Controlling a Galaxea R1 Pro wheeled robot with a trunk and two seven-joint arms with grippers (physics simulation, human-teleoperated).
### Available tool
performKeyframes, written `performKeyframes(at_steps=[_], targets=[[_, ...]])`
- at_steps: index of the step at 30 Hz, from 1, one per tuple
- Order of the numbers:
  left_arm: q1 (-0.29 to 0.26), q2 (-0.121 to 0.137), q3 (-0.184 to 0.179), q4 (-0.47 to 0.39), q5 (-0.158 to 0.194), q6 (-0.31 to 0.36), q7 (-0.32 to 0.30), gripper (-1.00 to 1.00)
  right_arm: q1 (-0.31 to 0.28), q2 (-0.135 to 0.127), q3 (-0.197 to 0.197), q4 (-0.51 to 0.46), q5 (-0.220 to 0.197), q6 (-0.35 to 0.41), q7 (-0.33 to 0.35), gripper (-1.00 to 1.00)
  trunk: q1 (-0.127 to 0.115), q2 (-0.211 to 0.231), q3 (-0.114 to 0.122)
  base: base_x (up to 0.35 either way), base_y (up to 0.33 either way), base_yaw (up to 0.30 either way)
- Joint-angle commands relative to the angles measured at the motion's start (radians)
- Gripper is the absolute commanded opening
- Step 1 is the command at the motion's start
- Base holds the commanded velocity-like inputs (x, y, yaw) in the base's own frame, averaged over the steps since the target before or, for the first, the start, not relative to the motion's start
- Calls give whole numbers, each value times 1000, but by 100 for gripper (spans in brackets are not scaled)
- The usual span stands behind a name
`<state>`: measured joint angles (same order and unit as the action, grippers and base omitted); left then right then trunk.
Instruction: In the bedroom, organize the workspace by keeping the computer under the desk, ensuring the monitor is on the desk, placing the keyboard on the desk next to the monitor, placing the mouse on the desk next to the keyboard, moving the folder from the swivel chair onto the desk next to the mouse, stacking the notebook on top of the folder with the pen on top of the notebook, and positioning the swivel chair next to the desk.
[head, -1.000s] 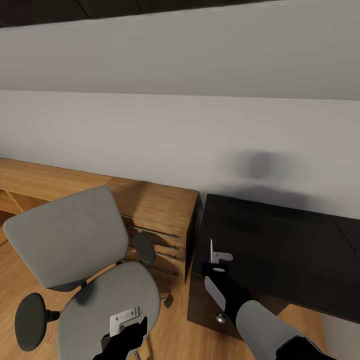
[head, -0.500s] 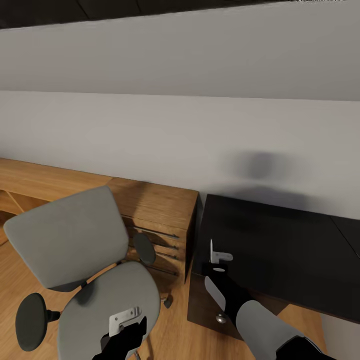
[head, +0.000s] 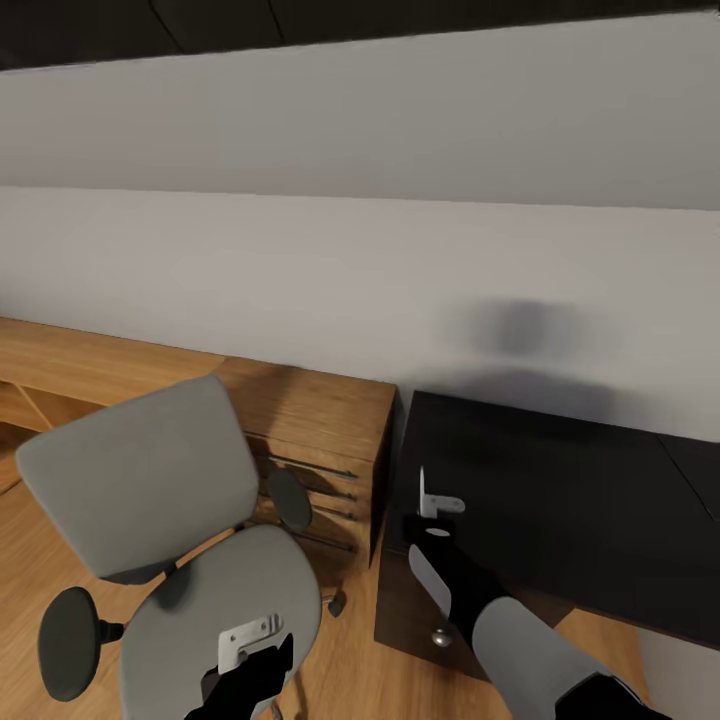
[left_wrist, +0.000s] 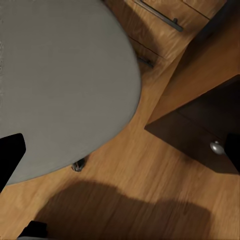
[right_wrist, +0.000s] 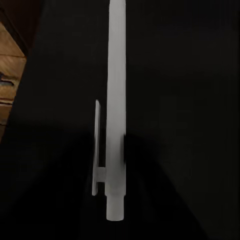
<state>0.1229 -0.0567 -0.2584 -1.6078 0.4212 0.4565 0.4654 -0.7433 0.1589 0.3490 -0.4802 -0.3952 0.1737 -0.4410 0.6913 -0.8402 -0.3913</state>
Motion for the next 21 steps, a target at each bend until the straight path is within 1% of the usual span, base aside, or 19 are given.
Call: performKeyframes(at_steps=[1, 3, 5, 6, 8, 9, 10, 11, 12, 16, 21], targets=[[0, 0, -1, -2, 10, 2, 8, 100, 0, -2, 5, -17, -7, 7, -9, -100, -4, 6, 2, -136, 0, 0], [0, -1, -2, -1, 10, 2, 9, 100, 0, -10, -5, -40, -7, 9, -12, -100, -11, 20, 8, -234, 0, 0], [0, -1, -2, -1, 10, 2, 9, 100, 1, -17, -26, -49, -8, 10, -13, -100, -19, 34, 15, -294, 0, 0], [0, -1, -2, -1, 10, 2, 9, 100, 1, -19, -48, -53, -8, 10, -14, -100, -23, 41, 18, -315, 0, 0], [0, -1, -2, 0, 10, 2, 9, 100, 1, -21, -75, -58, -8, 11, -14, -100, -31, 55, 24, -323, 0, 0], [0, 0, -2, 0, 10, 2, 9, 100, 1, -22, -101, -64, -7, 16, -14, -100, -34, 62, 27, -331, 0, 0], [0, 0, -2, 0, 11, 2, 9, 100, 1, -23, -111, -68, -7, 20, -14, -100, -38, 69, 30, -334, 0, 0], [0, 0, -2, 0, 11, 2, 9, 100, 1, -24, -132, -82, -7, 36, -14, -100, -42, 76, 34, -338, 0, 0], [0, 0, -2, 0, 11, 2, 9, 100, 1, -25, -143, -98, -7, 48, -15, -100, -46, 83, 37, -340, 0, 0], [0, 0, -2, 0, 13, 3, 9, 100, 2, -25, -153, -122, -7, 58, -15, -100, -61, 111, 49, -318, 0, 0], [0, 0, 4, 0, 14, 4, 9, 100, 3, -23, -156, -160, -7, 59, -32, -100, -80, 146, 65, -92, 0, 0]])
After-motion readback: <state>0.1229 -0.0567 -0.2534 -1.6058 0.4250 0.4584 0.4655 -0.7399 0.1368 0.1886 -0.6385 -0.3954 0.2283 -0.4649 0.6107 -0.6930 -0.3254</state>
